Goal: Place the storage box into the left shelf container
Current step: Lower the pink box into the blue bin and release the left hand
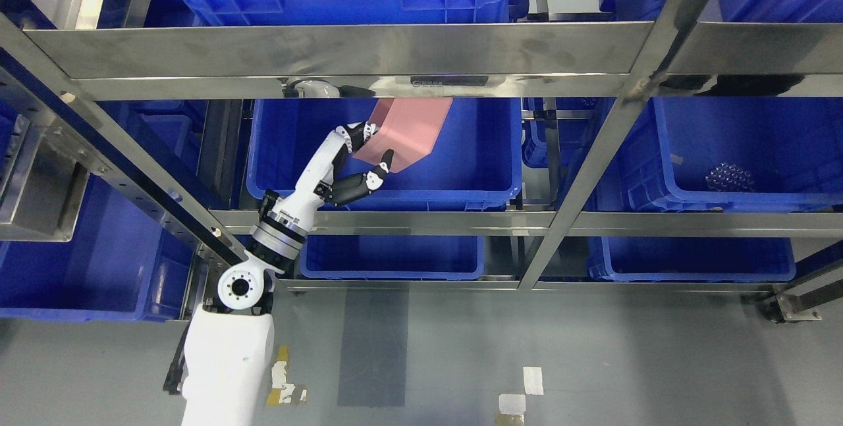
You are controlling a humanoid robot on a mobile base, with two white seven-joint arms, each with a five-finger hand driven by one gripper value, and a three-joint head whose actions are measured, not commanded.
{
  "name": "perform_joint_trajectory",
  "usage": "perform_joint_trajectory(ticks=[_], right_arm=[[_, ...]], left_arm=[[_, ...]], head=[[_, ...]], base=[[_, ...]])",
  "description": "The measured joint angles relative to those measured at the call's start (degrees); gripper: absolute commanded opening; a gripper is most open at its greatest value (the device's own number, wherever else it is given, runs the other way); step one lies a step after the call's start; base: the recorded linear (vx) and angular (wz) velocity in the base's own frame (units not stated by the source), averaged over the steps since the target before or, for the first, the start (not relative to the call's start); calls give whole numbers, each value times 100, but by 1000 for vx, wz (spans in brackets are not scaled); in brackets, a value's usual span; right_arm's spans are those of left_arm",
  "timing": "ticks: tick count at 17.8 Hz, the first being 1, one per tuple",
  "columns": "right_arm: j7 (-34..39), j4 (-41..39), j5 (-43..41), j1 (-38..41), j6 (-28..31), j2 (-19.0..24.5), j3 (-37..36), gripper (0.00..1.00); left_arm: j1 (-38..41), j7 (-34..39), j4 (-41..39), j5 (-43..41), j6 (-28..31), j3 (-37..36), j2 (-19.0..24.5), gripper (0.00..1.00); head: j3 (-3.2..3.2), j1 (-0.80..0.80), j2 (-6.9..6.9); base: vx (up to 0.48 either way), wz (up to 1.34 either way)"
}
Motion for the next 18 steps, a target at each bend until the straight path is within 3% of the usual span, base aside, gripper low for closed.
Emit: perform_joint_trajectory(ticks=[9,13,16,18], right_arm=[[-28,0,0,0,1,0,0,100],[-13,0,0,0,1,0,0,100],[4,0,0,0,1,0,0,100],[7,0,0,0,1,0,0,100]], left_arm=[[-808,-75,1275,-262,155,30,0,9],[-1077,-50,1740,-347,193,32,1,35],[-1209,-9,2008,-403,335,30,1,42],[-1259,3,2144,-421,378,27,1,61]], head=[[0,0,0],[0,0,0],[0,0,0],[0,0,0]], base=[[0,0],[0,0],[0,0],[0,0]])
